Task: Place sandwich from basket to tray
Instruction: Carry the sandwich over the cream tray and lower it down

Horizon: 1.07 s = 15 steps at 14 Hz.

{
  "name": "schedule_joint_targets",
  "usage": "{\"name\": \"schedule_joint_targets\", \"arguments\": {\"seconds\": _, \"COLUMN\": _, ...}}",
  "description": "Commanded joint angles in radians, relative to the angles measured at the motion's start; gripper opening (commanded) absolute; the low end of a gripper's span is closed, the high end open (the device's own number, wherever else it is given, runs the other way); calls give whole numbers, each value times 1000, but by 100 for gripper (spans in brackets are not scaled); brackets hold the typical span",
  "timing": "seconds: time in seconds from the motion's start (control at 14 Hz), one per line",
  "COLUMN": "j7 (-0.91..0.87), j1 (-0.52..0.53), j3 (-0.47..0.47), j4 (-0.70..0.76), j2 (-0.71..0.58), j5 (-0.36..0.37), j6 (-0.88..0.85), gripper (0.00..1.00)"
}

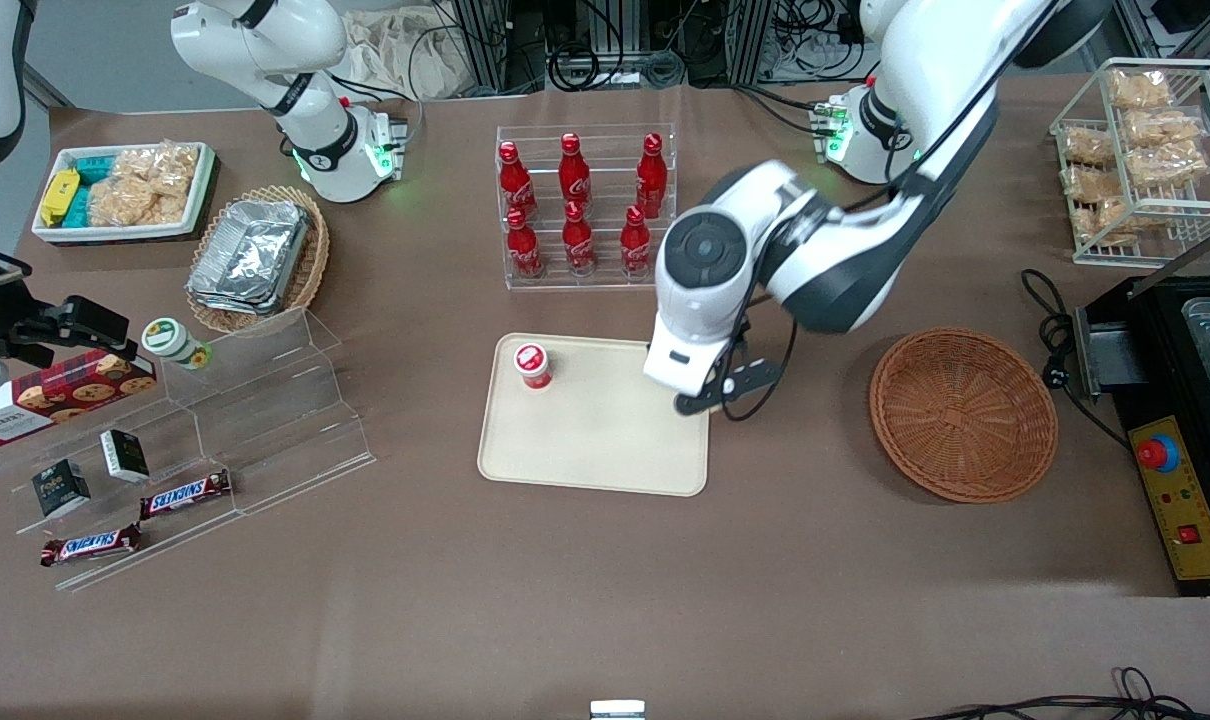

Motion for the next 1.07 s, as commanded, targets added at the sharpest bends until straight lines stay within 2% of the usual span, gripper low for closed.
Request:
{"name": "schedule_joint_targets", "arguments": {"seconds": 0.0, "j7": -64, "j1": -13, "j3": -5, "j4": 27, "j2": 121, "j5": 79, "j6": 82, "gripper": 0}}
{"name": "schedule_joint_targets", "arguments": {"seconds": 0.36, "j7": -63, "j1": -25, "j3": 24, "j4": 27, "j2": 222, "j5": 99, "j6": 213, "gripper": 1}}
{"name": "schedule_joint_targets", "arguments": {"seconds": 0.43, "j7": -61, "j1": -40, "j3": 47, "j4": 27, "j2": 232, "j5": 100, "j6": 222, "gripper": 5}}
{"name": "schedule_joint_targets", "arguments": {"seconds": 0.5, "j7": -61, "j1": -54, "j3": 70, "j4": 28, "j2": 239, "j5": 99, "j6": 227, "gripper": 23}}
{"name": "schedule_joint_targets", "arguments": {"seconds": 0.57, "j7": -61, "j1": -56, "j3": 73, "j4": 28, "j2": 244, "j5": 99, "j6": 240, "gripper": 54}}
{"name": "schedule_joint_targets", "arguments": {"seconds": 0.64, "j7": -63, "j1": -56, "j3": 75, "j4": 28, "j2": 244, "j5": 100, "j6": 250, "gripper": 70}}
{"name": "schedule_joint_targets", "arguments": {"seconds": 0.79, "j7": -66, "j1": -54, "j3": 73, "j4": 28, "j2": 232, "j5": 97, "j6": 245, "gripper": 95}}
{"name": "schedule_joint_targets", "arguments": {"seconds": 0.86, "j7": -85, "j1": -54, "j3": 73, "j4": 31, "j2": 212, "j5": 91, "j6": 233, "gripper": 100}}
{"name": "schedule_joint_targets", "arguments": {"seconds": 1.0, "j7": -156, "j1": -45, "j3": 70, "j4": 33, "j2": 122, "j5": 85, "j6": 172, "gripper": 100}}
